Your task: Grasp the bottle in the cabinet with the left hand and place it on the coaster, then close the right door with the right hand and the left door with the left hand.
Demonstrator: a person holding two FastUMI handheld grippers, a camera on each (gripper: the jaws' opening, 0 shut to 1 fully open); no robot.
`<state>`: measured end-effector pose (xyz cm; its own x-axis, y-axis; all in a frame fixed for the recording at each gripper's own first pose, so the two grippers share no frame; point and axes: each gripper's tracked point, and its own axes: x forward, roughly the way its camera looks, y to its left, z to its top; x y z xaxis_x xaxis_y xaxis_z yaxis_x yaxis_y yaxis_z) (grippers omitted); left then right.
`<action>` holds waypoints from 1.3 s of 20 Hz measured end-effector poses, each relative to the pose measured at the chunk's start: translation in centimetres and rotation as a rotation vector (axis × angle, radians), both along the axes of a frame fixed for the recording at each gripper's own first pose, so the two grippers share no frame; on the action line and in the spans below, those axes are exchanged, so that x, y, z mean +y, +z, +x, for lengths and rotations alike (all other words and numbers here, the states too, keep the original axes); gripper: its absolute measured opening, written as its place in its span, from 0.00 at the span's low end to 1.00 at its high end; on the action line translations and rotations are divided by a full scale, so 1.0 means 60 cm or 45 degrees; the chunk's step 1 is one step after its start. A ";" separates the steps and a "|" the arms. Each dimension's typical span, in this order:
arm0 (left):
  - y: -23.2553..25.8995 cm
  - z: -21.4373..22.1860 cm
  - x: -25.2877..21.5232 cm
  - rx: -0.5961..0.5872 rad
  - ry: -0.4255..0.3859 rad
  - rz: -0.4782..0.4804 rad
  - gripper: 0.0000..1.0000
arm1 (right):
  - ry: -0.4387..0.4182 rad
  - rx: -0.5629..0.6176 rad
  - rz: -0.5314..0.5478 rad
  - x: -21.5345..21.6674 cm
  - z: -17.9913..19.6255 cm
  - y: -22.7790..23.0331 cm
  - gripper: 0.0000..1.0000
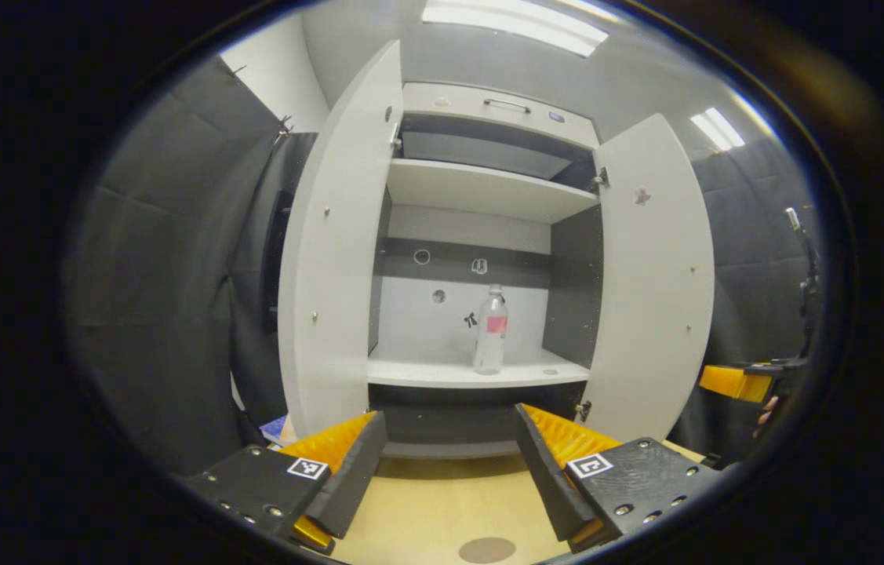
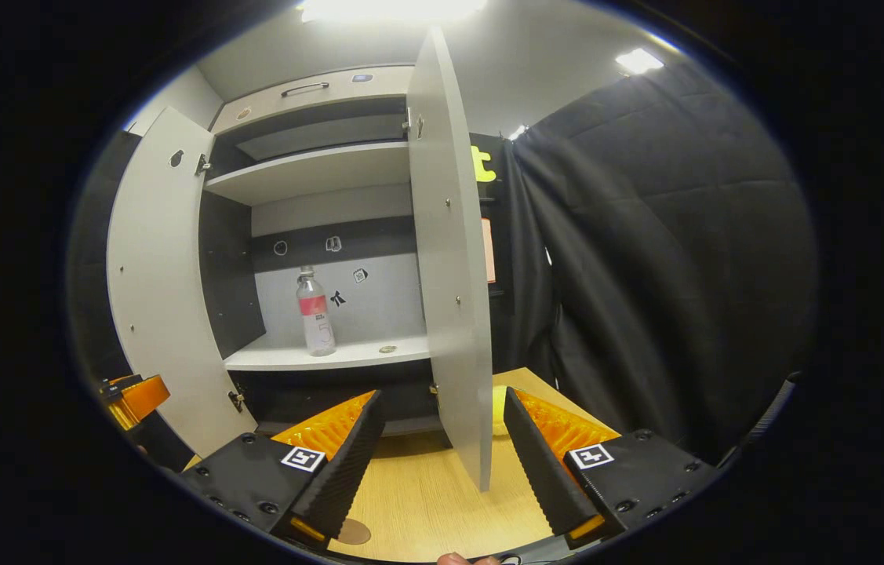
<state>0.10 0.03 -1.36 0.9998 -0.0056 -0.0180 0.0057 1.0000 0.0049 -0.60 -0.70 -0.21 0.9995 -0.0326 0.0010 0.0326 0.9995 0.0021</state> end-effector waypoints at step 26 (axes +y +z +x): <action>0.068 0.367 -0.091 -0.030 -0.129 0.030 0.94 | -0.473 -0.119 0.050 -0.259 0.050 0.096 0.92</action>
